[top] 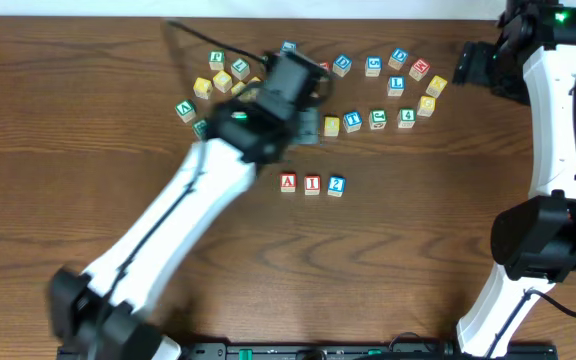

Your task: Spell out AI2

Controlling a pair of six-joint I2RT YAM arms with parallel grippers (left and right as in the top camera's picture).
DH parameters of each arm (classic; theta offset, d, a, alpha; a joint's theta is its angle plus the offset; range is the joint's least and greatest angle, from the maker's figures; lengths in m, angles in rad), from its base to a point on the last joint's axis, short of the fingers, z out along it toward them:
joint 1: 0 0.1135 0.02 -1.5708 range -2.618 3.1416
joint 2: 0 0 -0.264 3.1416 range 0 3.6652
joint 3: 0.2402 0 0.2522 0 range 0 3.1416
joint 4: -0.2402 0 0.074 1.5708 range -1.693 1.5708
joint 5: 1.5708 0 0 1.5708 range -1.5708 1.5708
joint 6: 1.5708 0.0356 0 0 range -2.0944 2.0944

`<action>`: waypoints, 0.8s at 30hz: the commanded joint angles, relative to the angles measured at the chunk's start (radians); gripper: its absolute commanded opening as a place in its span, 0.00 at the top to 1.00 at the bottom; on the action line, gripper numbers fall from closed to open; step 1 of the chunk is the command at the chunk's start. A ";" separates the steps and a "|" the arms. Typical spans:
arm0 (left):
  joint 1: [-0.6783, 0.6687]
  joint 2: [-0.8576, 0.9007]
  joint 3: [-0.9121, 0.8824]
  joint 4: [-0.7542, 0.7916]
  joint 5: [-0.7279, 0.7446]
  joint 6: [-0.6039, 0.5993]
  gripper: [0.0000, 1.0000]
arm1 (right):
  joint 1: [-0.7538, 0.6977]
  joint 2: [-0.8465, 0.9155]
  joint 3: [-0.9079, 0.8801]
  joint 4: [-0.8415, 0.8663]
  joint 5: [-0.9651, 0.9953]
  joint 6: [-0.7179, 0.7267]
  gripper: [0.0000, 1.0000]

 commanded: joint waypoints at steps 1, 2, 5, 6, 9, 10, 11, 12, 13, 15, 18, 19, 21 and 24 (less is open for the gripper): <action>0.077 -0.027 0.007 -0.101 -0.005 0.032 0.47 | 0.050 -0.005 -0.010 -0.062 -0.061 -0.008 0.20; 0.098 -0.026 0.006 -0.133 -0.005 0.020 0.48 | 0.065 -0.005 -0.016 -0.079 -0.062 -0.008 0.23; 0.150 -0.018 -0.024 -0.172 -0.005 -0.005 0.48 | 0.113 -0.005 -0.050 -0.111 -0.071 -0.018 0.28; 0.167 -0.018 -0.045 -0.171 0.000 -0.005 0.48 | 0.132 -0.005 -0.071 -0.114 -0.082 -0.027 0.30; 0.208 -0.013 -0.105 -0.150 0.037 -0.004 0.48 | 0.184 -0.005 -0.146 -0.102 -0.087 -0.026 0.42; 0.220 -0.011 -0.129 -0.139 0.051 -0.005 0.48 | 0.203 -0.005 -0.180 -0.091 -0.087 -0.025 0.44; 0.227 -0.008 -0.145 -0.130 0.063 -0.004 0.48 | 0.216 -0.005 -0.204 -0.083 -0.088 -0.021 0.46; 0.234 -0.005 -0.166 -0.119 0.076 -0.005 0.48 | 0.234 -0.005 -0.241 -0.069 -0.091 -0.013 0.46; 0.238 -0.002 -0.187 -0.105 0.087 -0.004 0.48 | 0.250 -0.005 -0.274 -0.054 -0.099 -0.010 0.48; 0.237 0.002 -0.218 -0.086 0.097 -0.004 0.49 | 0.275 -0.005 -0.325 -0.032 -0.114 -0.010 0.50; 0.228 0.010 -0.250 -0.064 0.100 -0.005 0.53 | 0.314 -0.005 -0.408 0.020 -0.139 -0.010 0.50; 0.226 0.011 -0.257 -0.060 0.100 -0.005 0.56 | 0.325 -0.005 -0.433 0.038 -0.140 -0.010 0.50; 0.223 0.018 -0.273 -0.045 0.100 -0.015 0.57 | 0.343 -0.005 -0.475 0.073 -0.139 -0.005 0.52; 0.222 0.044 -0.283 -0.034 0.101 -0.059 0.60 | 0.365 -0.005 -0.527 0.120 -0.140 0.015 0.55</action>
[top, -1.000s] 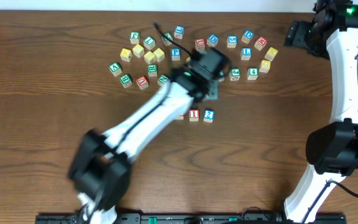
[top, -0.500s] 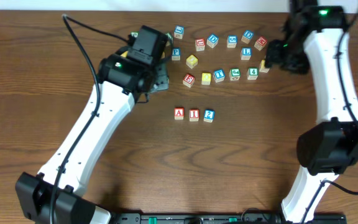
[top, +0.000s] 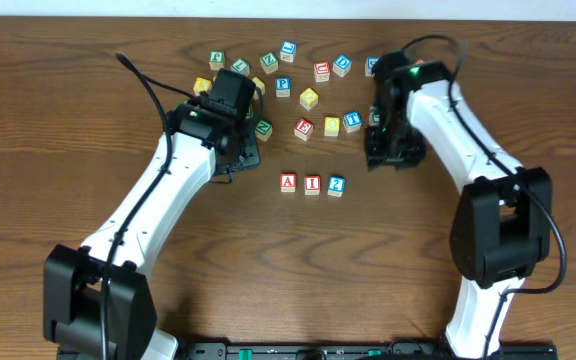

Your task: Spell out AI2

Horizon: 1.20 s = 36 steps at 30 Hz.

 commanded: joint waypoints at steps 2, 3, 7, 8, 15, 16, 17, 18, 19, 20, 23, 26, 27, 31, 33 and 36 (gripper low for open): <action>-0.006 0.059 -0.017 0.008 0.026 -0.053 0.63 | 0.037 -0.006 -0.068 0.042 -0.010 0.039 0.58; -0.008 0.071 -0.017 0.011 0.047 -0.053 0.64 | 0.043 -0.006 -0.079 0.047 -0.011 0.045 0.59; -0.022 0.119 -0.017 0.034 0.082 -0.043 0.64 | 0.066 -0.006 -0.122 0.068 -0.012 0.051 0.62; -0.028 0.130 -0.017 0.041 0.082 -0.027 0.64 | 0.071 -0.006 -0.134 0.079 -0.014 0.052 0.64; -0.064 0.169 -0.017 0.056 0.081 0.012 0.69 | 0.101 -0.006 -0.209 0.181 -0.022 0.137 0.66; -0.066 0.174 -0.017 0.056 0.081 0.012 0.72 | 0.101 -0.006 -0.216 0.188 -0.022 0.142 0.66; -0.067 0.179 -0.017 0.055 0.081 0.016 0.75 | 0.101 -0.006 -0.220 0.196 -0.022 0.142 0.66; -0.067 0.185 -0.017 0.056 0.081 0.016 0.78 | 0.101 -0.006 -0.227 0.207 -0.022 0.145 0.65; -0.067 0.189 -0.018 0.056 0.082 0.016 0.79 | 0.101 -0.006 -0.234 0.219 -0.022 0.156 0.63; -0.067 0.195 -0.018 0.056 0.082 0.016 0.80 | 0.101 -0.006 -0.241 0.230 -0.022 0.167 0.61; -0.068 0.206 -0.018 0.056 0.083 0.016 0.81 | 0.101 -0.006 -0.267 0.266 -0.045 0.179 0.59; -0.069 0.210 -0.018 0.063 0.089 0.015 0.81 | 0.101 -0.006 -0.285 0.289 -0.063 0.179 0.60; -0.070 0.210 -0.018 0.064 0.092 0.015 0.81 | 0.101 -0.006 -0.287 0.292 -0.062 0.179 0.60; -0.070 0.210 -0.018 0.078 0.135 0.014 0.81 | 0.101 -0.006 -0.293 0.307 -0.063 0.179 0.66; -0.072 0.210 -0.018 0.082 0.137 0.011 0.81 | 0.101 -0.006 -0.294 0.311 -0.062 0.191 0.69; -0.077 0.210 -0.018 0.087 0.137 0.011 0.81 | 0.101 -0.006 -0.296 0.320 -0.062 0.191 0.72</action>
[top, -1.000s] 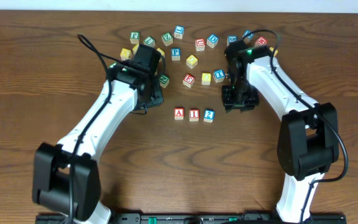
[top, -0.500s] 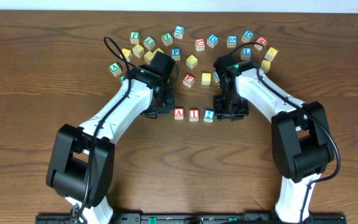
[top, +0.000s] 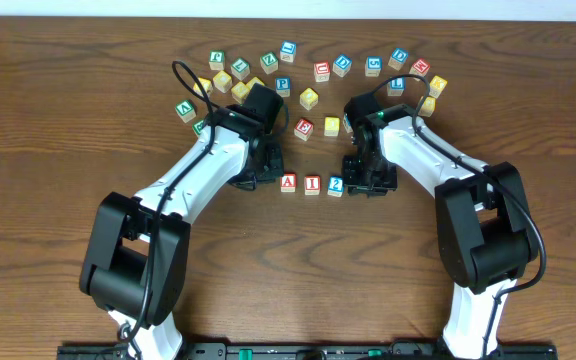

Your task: Spell out AI2

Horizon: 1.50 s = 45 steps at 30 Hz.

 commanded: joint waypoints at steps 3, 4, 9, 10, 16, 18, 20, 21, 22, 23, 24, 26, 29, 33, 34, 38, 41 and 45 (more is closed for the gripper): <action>-0.016 0.011 -0.008 0.003 0.016 0.005 0.81 | 0.005 -0.006 -0.016 0.013 -0.011 0.016 0.74; -0.020 0.012 -0.008 0.003 0.016 0.005 0.81 | 0.007 -0.006 -0.016 0.014 -0.011 0.016 0.75; -0.026 0.012 -0.008 0.004 0.011 0.005 0.81 | 0.016 -0.006 -0.016 0.031 -0.011 0.016 0.75; -0.025 0.012 -0.008 0.004 0.007 0.005 0.81 | 0.018 -0.006 -0.016 0.034 -0.011 0.016 0.75; -0.025 0.012 -0.008 0.003 -0.010 0.006 0.85 | 0.031 -0.006 -0.016 0.045 -0.015 0.016 0.76; -0.025 0.012 -0.008 0.003 -0.010 0.006 0.87 | 0.035 -0.006 -0.016 0.049 -0.023 0.016 0.77; -0.025 0.017 -0.008 0.004 -0.010 0.005 0.88 | 0.038 -0.006 -0.016 0.057 -0.035 0.016 0.77; -0.025 0.023 -0.008 0.003 -0.010 0.005 0.87 | 0.039 -0.006 -0.016 0.063 -0.038 0.016 0.76; -0.025 0.028 -0.008 0.003 -0.010 0.005 0.87 | 0.040 -0.006 -0.016 0.068 -0.038 0.016 0.77; -0.025 0.038 -0.008 0.003 -0.010 0.005 0.88 | 0.043 -0.006 -0.016 0.074 -0.038 0.016 0.76; -0.025 0.052 -0.008 0.003 -0.010 0.005 0.87 | 0.045 -0.006 -0.016 0.080 -0.042 0.016 0.76; -0.025 0.068 -0.009 0.003 -0.009 0.005 0.87 | 0.047 -0.006 -0.016 0.086 -0.045 0.016 0.76; -0.025 0.097 -0.008 0.007 -0.009 0.005 0.88 | 0.049 -0.006 -0.016 0.097 -0.045 0.016 0.76; -0.025 0.123 -0.008 0.020 0.021 0.008 0.91 | 0.049 -0.006 -0.016 0.106 -0.045 0.016 0.76; -0.025 0.124 -0.008 0.024 0.024 0.009 0.92 | 0.049 -0.006 -0.016 0.106 -0.045 0.016 0.76; -0.025 0.125 -0.008 0.042 0.043 0.029 0.92 | 0.049 -0.006 -0.016 0.107 -0.045 0.016 0.76; -0.025 0.125 -0.008 0.079 0.092 0.082 0.92 | 0.049 -0.006 -0.016 0.107 -0.045 0.016 0.76; -0.025 0.125 -0.008 0.090 0.096 0.088 0.92 | 0.049 -0.006 -0.016 0.107 -0.045 0.016 0.76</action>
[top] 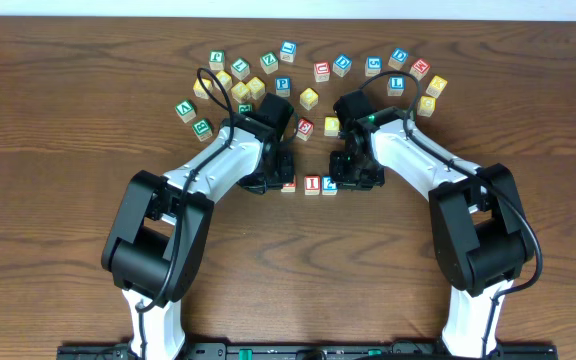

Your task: Spell out AI2

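Three blocks lie in a row at mid-table. The red A block (289, 186) is partly under my left gripper (274, 176). The red I block (312, 184) sits in the middle. The blue 2 block (329, 186) touches my right gripper (352, 177). The grippers stand at the two ends of the row, left one against the A and right one against the 2. From above their dark bodies hide the fingers, so open or shut does not show.
Several loose letter and number blocks form an arc behind the row, from a green block (185, 109) at the left to a yellow one (436, 85) at the right. A red block (305, 127) and a yellow block (332, 125) lie just behind the grippers.
Both grippers have moved inward to the ends of the row. The 2 block now sits slightly further left, tight against the I. The left gripper now covers part of the A.
The A, I and 2 blocks stood in a loosely spaced row while the left arm was over the back blocks and the right arm was far right. Both grippers then stood nearer the row, then beside its ends, and now press against it.
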Controlling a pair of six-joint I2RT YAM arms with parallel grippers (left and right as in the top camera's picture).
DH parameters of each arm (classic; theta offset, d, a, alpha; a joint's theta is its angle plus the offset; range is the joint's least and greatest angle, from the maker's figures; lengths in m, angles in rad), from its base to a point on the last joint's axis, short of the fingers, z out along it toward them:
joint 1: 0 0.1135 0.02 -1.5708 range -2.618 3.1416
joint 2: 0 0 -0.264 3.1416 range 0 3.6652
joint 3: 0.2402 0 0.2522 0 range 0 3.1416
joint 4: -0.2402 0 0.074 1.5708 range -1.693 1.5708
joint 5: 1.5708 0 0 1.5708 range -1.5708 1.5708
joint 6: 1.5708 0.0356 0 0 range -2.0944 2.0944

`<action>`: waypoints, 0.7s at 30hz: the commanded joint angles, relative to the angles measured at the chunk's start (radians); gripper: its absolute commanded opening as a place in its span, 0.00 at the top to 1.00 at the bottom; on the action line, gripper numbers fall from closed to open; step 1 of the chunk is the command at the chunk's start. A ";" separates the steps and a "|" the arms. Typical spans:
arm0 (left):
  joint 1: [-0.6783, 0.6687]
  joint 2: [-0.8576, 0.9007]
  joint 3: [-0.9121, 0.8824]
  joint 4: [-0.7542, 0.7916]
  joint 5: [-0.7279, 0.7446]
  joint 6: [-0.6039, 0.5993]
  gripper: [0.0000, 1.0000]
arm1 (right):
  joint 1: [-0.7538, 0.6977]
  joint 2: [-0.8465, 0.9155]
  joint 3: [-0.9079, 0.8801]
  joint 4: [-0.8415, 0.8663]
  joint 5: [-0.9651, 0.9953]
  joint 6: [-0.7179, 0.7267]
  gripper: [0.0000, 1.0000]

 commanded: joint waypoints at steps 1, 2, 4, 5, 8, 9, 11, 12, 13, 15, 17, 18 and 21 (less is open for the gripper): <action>0.001 0.004 -0.005 0.000 0.024 0.033 0.92 | 0.009 -0.005 -0.015 0.004 -0.006 0.015 0.76; 0.001 0.004 -0.005 0.000 0.035 0.040 0.92 | 0.009 -0.005 -0.015 0.006 -0.007 0.014 0.76; 0.001 0.004 -0.005 0.001 0.060 0.053 0.92 | 0.009 -0.005 -0.015 0.010 -0.007 0.015 0.76; 0.000 0.004 -0.005 0.001 0.072 0.059 0.92 | 0.009 -0.005 -0.015 0.014 -0.010 0.014 0.76; -0.002 0.004 -0.005 0.001 0.074 0.060 0.92 | 0.009 -0.005 -0.015 0.018 -0.014 0.014 0.76; -0.002 0.004 -0.005 0.001 0.075 0.060 0.93 | 0.009 -0.005 -0.015 0.021 -0.014 0.014 0.76; -0.002 0.004 -0.005 0.001 0.075 0.060 0.92 | 0.011 -0.005 -0.015 0.022 -0.017 0.014 0.76; -0.002 0.004 -0.005 0.001 0.075 0.060 0.92 | 0.013 -0.005 -0.015 0.024 -0.017 0.014 0.76; -0.002 0.004 -0.005 0.001 0.075 0.060 0.92 | 0.014 -0.005 -0.015 0.025 -0.017 0.014 0.76; -0.002 0.004 -0.005 0.001 0.075 0.060 0.92 | 0.016 -0.005 -0.015 0.026 -0.017 0.014 0.76; -0.002 0.004 -0.005 0.001 0.075 0.059 0.92 | 0.016 -0.005 -0.015 0.026 -0.017 0.014 0.76; -0.003 0.004 -0.005 0.001 0.076 0.059 0.92 | 0.016 -0.005 -0.015 0.026 -0.017 0.014 0.76; -0.014 0.004 -0.005 0.006 0.075 0.059 0.92 | 0.016 -0.005 -0.015 0.026 -0.017 0.014 0.76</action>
